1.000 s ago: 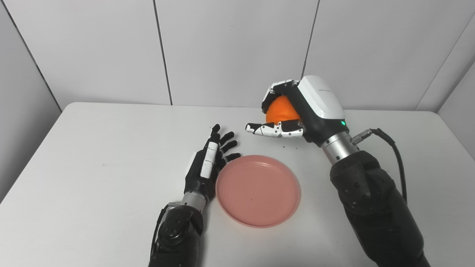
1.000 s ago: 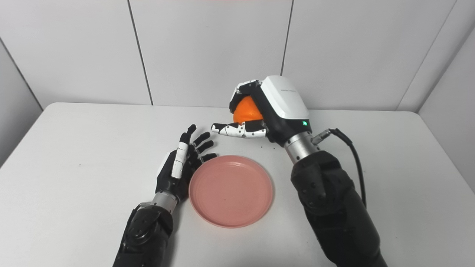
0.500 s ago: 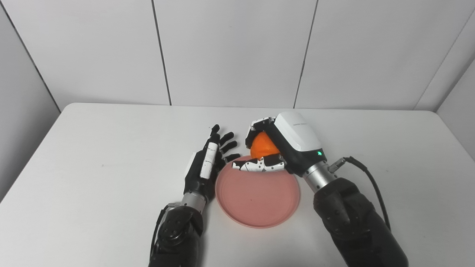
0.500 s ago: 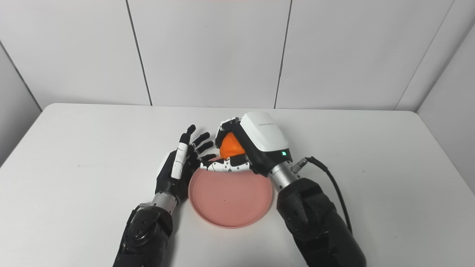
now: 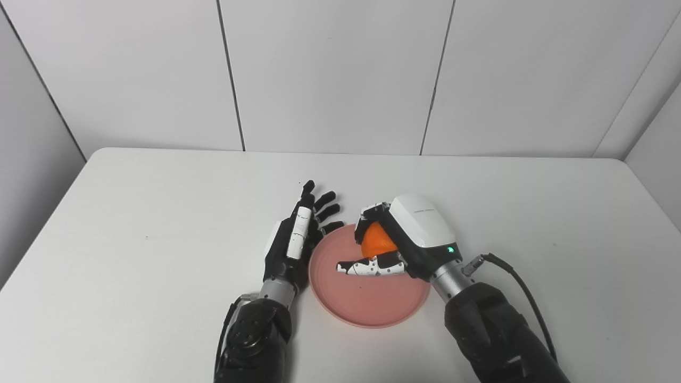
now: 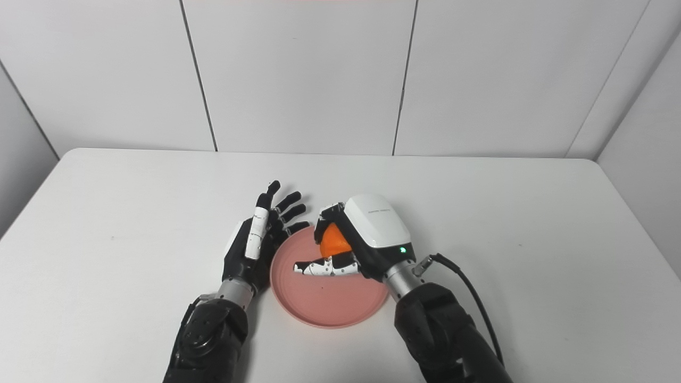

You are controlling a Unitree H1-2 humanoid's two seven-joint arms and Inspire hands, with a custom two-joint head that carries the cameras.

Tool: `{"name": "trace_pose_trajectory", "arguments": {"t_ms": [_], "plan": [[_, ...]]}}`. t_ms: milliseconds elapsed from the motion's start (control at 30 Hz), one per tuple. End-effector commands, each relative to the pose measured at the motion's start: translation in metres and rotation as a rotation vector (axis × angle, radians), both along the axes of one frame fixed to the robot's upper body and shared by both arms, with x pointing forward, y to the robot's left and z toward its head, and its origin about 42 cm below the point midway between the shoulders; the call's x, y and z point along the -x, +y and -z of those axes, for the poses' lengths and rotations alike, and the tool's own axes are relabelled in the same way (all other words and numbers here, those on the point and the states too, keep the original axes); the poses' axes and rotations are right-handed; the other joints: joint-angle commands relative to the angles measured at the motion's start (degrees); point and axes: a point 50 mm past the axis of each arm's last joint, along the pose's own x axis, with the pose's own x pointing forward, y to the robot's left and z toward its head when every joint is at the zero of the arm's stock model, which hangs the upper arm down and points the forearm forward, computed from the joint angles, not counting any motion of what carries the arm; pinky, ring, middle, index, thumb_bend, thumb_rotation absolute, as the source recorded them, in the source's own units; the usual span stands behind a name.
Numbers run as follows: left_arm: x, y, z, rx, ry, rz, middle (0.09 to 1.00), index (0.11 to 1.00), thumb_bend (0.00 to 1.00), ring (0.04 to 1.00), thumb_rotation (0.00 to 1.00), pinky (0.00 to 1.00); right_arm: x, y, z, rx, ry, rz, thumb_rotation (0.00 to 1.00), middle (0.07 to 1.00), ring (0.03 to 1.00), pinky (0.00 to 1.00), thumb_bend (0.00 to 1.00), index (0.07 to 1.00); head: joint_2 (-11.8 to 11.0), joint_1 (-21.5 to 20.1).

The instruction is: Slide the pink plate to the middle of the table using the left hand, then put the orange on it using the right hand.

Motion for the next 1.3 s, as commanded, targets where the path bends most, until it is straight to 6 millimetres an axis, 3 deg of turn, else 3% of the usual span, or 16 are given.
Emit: {"name": "trace_pose_trajectory", "arguments": {"t_ms": [0,167,367,567,767,967,1067,1133,1267], "plan": [[0.013,0.001,0.028,-0.029,0.126,-0.013,0.874,1.000,0.87,0.852,0.88,0.77,-0.005,0.006,-0.014,0.003,-0.082,-0.040,0.39,0.218,0.151,0.10,0.51,0.268,0.12,0.05],[0.013,-0.002,0.025,-0.049,0.118,-0.007,0.871,1.000,0.87,0.854,0.90,0.76,-0.010,0.007,-0.003,0.032,-0.034,-0.041,0.38,0.211,0.147,0.10,0.52,0.265,0.49,0.55],[0.013,-0.003,0.026,-0.055,0.112,0.000,0.874,1.000,0.88,0.870,0.91,0.80,-0.016,0.006,0.008,0.074,0.023,-0.060,0.37,0.277,0.203,0.14,0.51,0.356,0.90,0.41],[0.013,-0.006,0.024,-0.041,0.108,0.002,0.844,1.000,0.87,0.854,0.90,0.81,-0.020,0.004,0.012,0.100,0.029,-0.083,0.32,0.266,0.200,0.14,0.52,0.333,1.17,0.96],[0.013,-0.006,0.023,-0.046,0.115,-0.007,0.849,1.000,0.88,0.854,0.89,0.75,-0.023,0.003,0.009,0.118,0.035,-0.085,0.36,0.307,0.232,0.17,0.51,0.393,1.21,0.99],[0.013,-0.005,0.025,-0.056,0.115,-0.004,0.866,1.000,0.89,0.875,0.91,0.75,-0.024,0.003,0.003,0.124,-0.002,-0.092,0.45,0.301,0.229,0.17,0.50,0.377,1.21,0.99],[0.013,-0.005,0.027,-0.060,0.111,0.000,0.874,1.000,0.88,0.870,0.92,0.78,-0.025,0.001,-0.002,0.117,-0.015,-0.096,0.66,0.316,0.236,0.17,0.56,0.384,1.21,0.80],[0.013,-0.005,0.028,-0.058,0.110,0.000,0.876,1.000,0.88,0.866,0.92,0.79,-0.024,-0.001,-0.004,0.113,-0.024,-0.096,0.75,0.326,0.241,0.18,0.59,0.389,1.23,0.87],[0.012,-0.004,0.029,-0.053,0.114,-0.005,0.872,1.000,0.87,0.870,0.91,0.80,-0.022,-0.003,-0.007,0.120,-0.055,-0.108,0.93,0.409,0.299,0.22,0.75,0.465,1.26,0.86]]}}
